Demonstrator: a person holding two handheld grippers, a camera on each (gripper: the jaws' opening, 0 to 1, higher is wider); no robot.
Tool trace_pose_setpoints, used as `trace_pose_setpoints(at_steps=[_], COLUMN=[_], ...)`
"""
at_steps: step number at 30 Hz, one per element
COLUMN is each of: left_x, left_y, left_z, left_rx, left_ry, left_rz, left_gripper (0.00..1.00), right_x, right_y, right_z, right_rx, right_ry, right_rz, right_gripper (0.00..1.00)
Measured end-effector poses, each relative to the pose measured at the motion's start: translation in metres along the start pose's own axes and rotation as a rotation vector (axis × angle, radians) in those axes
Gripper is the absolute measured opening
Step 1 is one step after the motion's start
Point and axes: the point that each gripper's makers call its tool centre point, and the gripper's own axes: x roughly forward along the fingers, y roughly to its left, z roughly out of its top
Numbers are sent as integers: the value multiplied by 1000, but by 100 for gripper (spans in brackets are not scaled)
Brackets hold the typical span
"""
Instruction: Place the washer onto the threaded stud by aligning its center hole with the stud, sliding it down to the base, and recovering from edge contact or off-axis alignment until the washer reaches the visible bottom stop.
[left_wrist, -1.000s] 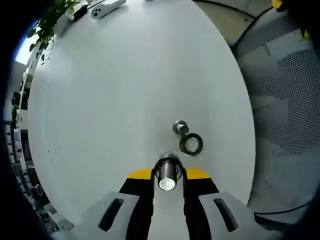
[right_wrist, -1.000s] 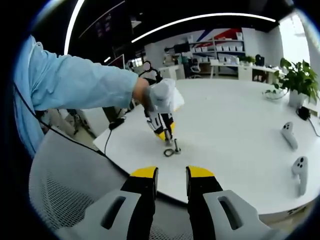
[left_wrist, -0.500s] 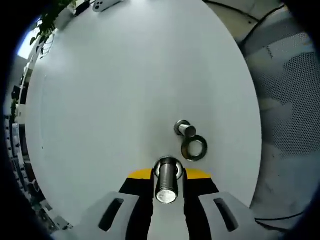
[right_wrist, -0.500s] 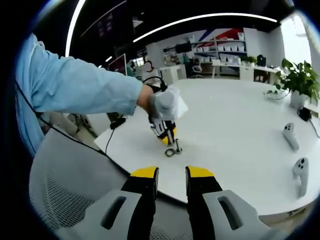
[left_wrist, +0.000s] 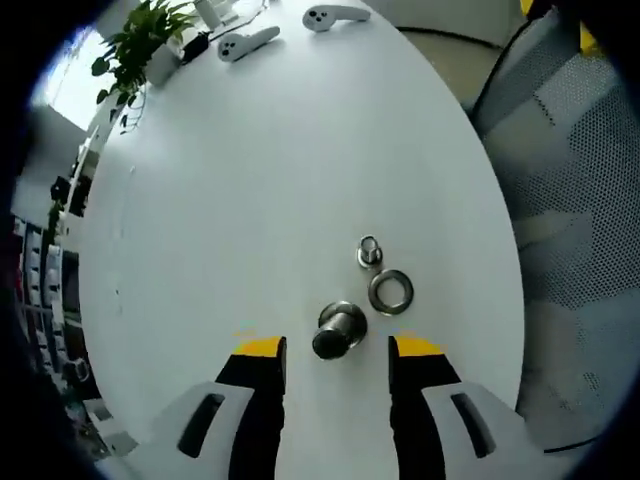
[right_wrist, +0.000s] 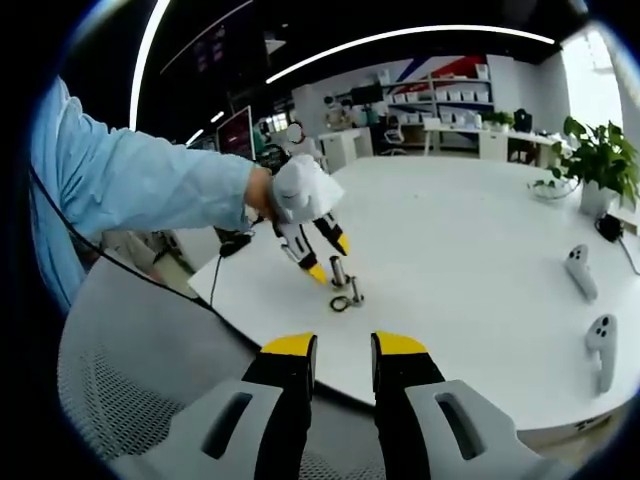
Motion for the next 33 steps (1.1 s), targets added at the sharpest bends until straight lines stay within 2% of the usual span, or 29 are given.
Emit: trace_pose_setpoints(at_steps=[1,2,3,5,6,8,10,12,16,19,21,23,30,33], left_x=[-6,-9,-13,-17,-17,-12,-1,9,24,34,39,45,51,51], left_y=[-3,-5,-11,-22,-26,-33,-44,-50,-49,-47,-48,-49,-50,-49], left_z=[9,15,19,27,29,29,24,23,22,25,24,22,20,24], left_rx=[-30,-54,-112,-163,-164,-142,-140,-124,-121,-126,-93,-100,-131,-136], left_ry=[-61,-101,-133,-179,-186,-179,-146,-121,-99,-83,-58,-38,-10,-23], left_rz=[4,3,-17,-61,-68,-70,-109,-121,-126,-93,-71,-74,-93,-80], left_gripper=[35,36,35,33,33,32,30,30,30,28,28,29,30,30], right_x=[0,0,0,0,0,0,0,0,-1,-1,-1,-1,0,0], right_y=[0,0,0,0,0,0,0,0,0,0,0,0,1,1], right_z=[0,0,0,1,1,1,1,1,1,1,1,1,1,1], right_rx=[0,0,0,1,2,4,5,5,6,7,7,7,6,6], right_ry=[0,-2,-3,-4,-5,-7,-8,-8,-8,-10,-8,-8,-9,-10], right_rz=[0,0,0,0,-1,-1,-2,-2,-1,-1,0,1,6,8], right_gripper=[24,24,24,24,24,24,24,24,24,24,24,24,24,24])
